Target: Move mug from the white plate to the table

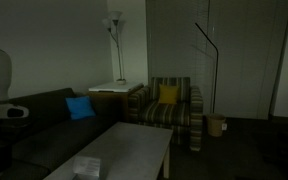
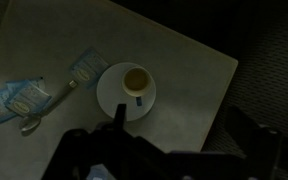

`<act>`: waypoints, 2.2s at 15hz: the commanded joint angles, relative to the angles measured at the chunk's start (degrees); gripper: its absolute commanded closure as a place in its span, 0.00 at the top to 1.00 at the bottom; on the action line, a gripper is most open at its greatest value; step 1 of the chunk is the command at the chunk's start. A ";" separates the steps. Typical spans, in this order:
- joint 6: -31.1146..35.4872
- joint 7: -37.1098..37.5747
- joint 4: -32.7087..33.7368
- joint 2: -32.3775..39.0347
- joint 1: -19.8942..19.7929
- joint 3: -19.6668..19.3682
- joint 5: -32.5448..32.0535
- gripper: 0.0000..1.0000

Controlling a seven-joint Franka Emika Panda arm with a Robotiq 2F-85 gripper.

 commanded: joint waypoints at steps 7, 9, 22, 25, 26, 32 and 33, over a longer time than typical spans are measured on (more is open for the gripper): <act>3.73 -0.53 -3.51 -0.13 2.94 0.36 -7.25 1.00; 5.79 -0.76 -3.41 1.16 4.20 -0.12 -10.57 1.00; 9.73 -3.80 14.30 18.81 2.40 -4.21 -20.36 1.00; 8.79 -6.26 19.88 23.81 -0.96 -1.44 -17.64 1.00; 7.75 -7.84 21.46 25.05 -2.43 -0.10 -16.69 1.00; 9.87 -5.43 18.48 23.24 -0.20 -1.93 -17.34 1.00; 11.50 -4.10 17.19 22.76 0.43 -2.09 -17.24 1.00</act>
